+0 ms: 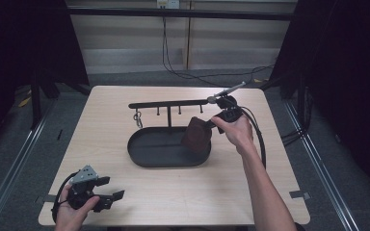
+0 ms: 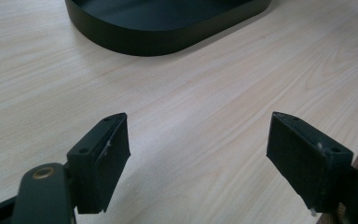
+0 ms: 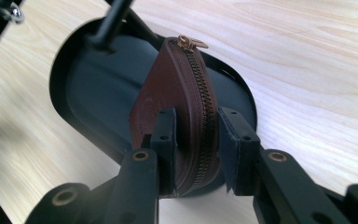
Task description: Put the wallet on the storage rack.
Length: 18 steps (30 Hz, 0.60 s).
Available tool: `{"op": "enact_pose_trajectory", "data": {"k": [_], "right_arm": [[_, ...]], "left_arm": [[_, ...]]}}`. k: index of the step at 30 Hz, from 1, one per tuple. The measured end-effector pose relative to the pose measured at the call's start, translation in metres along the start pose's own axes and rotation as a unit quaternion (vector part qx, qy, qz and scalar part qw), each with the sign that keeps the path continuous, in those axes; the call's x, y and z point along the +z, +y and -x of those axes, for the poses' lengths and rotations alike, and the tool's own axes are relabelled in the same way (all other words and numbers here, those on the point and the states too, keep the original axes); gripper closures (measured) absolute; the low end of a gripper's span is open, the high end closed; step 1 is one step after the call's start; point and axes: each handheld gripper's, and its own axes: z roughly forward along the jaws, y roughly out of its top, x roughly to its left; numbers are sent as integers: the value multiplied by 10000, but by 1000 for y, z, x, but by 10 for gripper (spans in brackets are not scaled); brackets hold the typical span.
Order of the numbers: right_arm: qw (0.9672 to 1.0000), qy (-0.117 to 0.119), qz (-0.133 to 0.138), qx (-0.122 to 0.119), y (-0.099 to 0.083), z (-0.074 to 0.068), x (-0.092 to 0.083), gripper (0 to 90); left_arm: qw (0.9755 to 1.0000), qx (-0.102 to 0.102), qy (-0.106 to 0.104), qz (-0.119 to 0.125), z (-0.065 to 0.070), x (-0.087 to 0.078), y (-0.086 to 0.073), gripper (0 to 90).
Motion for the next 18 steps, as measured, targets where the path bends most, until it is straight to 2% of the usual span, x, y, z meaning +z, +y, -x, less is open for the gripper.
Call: {"op": "enact_pose_trajectory", "data": {"k": [15, 16, 17, 18], "right_arm": [[9995, 251, 50, 172, -11, 11, 32, 698], [9995, 299, 68, 124, -12, 12, 35, 698], [9995, 299, 68, 124, -12, 12, 35, 698], [9993, 333, 57, 162, -13, 12, 40, 698]], "left_arm": [[10000, 7, 13, -15, -1, 0, 0, 208], [10000, 7, 13, -15, -1, 0, 0, 208], [10000, -5, 5, -7, 0, 0, 0, 208], [9999, -102, -53, -18, 0, 0, 0, 208]]}}
